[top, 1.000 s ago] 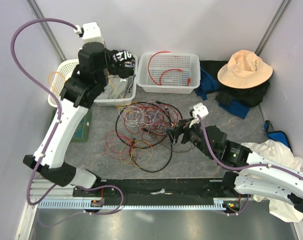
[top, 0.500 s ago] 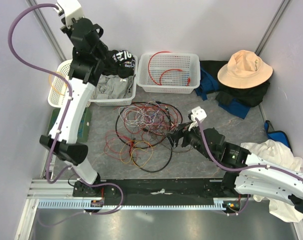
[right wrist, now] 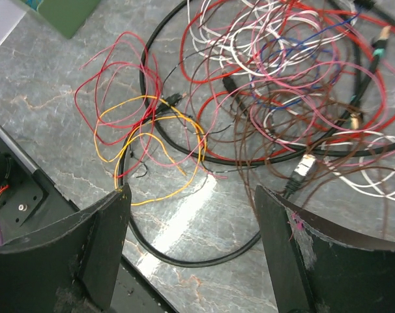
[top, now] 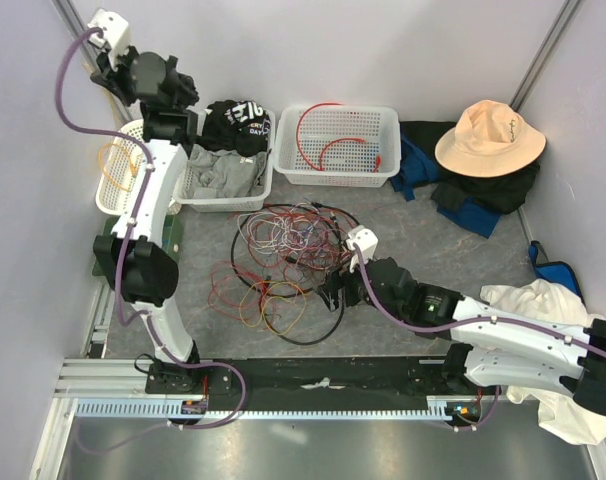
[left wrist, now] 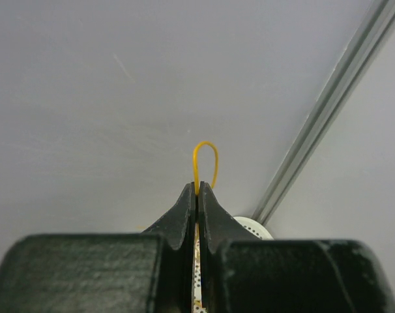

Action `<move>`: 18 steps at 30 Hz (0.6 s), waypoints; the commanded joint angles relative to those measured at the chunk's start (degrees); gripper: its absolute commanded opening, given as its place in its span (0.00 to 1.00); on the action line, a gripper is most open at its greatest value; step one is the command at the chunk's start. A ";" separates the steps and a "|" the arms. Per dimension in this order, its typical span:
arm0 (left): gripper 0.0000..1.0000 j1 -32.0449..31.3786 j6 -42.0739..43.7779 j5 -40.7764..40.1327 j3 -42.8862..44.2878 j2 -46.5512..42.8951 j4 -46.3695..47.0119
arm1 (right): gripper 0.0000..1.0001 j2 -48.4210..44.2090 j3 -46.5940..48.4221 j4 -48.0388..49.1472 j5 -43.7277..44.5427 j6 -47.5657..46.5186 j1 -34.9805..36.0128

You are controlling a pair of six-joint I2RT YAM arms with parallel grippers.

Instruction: Untangle the cables

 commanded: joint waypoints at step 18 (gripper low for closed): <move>0.06 -2.75 42.35 -13.36 -35.35 -0.26 70.59 | 0.84 -6.19 -5.41 4.85 -2.17 4.75 0.12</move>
